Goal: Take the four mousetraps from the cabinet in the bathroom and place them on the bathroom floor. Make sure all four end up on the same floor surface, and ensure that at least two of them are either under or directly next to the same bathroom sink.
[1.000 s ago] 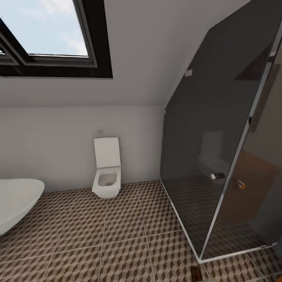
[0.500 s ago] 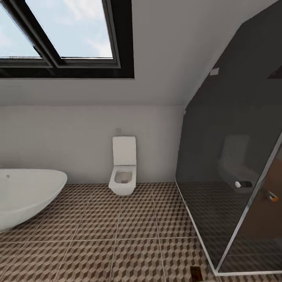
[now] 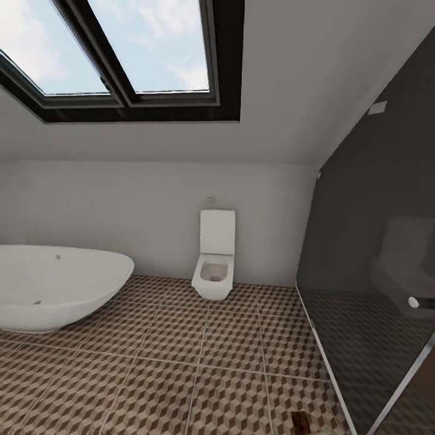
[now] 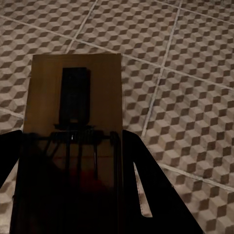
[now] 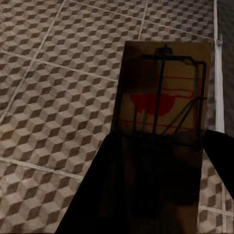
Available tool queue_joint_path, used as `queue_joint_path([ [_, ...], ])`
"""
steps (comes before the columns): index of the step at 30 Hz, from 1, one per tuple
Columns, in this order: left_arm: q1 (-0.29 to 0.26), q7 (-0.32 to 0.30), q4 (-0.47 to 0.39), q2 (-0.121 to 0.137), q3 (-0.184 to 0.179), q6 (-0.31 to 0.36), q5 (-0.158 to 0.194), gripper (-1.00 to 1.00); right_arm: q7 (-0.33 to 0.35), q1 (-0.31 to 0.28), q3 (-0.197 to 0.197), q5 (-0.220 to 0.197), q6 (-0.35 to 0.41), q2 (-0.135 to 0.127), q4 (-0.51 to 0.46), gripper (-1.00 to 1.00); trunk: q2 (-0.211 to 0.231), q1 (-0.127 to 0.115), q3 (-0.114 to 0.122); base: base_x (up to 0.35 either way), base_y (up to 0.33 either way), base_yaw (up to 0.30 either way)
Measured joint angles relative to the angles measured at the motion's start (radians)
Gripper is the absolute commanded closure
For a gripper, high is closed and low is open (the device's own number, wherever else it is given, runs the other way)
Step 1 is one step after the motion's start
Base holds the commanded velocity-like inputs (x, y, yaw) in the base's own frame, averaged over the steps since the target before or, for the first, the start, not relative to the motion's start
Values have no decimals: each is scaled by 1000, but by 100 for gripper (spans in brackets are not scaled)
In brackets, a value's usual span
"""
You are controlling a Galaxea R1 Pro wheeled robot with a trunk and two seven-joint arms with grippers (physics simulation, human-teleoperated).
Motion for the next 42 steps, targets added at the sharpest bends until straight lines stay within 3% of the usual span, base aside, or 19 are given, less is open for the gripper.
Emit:
queue_joint_path([
  [4, 0, 1, 0, 1, 1, 0, 0, 100, 153, 0, -5, 2, -1, -38, 0, 100, 0, 0, 0, 0, 0, 300],
  [6, 0, 1, 0, 1, 1, 0, 0, 100, 176, 0, -10, -9, -1, -45, 0, 100, 0, 0, 0, 0, 0, 300],
  [9, 0, 1, 0, 1, 1, 0, 1, 100, 189, 0, -13, -59, -1, -54, 0, 100, 0, 0, 0, 0, 0, 300],
  [13, 0, 1, 0, 2, 1, 0, 1, 100, 180, 0, -10, -89, 2, -56, 0, 100, 0, 0, 0, 0, 0, 300],
  [20, 0, 1, 0, 0, 1, 0, 1, 100, 108, 0, -3, -96, 3, -52, 0, 100, 0, 0, 0, 0, 0, 300],
  [28, 0, 1, 0, 1, 2, 0, 1, 100, 103, 0, -2, -95, 4, -51, 0, 100, 0, 0, 0, 59, 43, 300],
  [42, 0, 2, 0, 3, 2, 0, -1, 100, 104, 0, -2, -94, 4, -50, 0, 100, 0, -1, 0, 281, 125, 300],
])
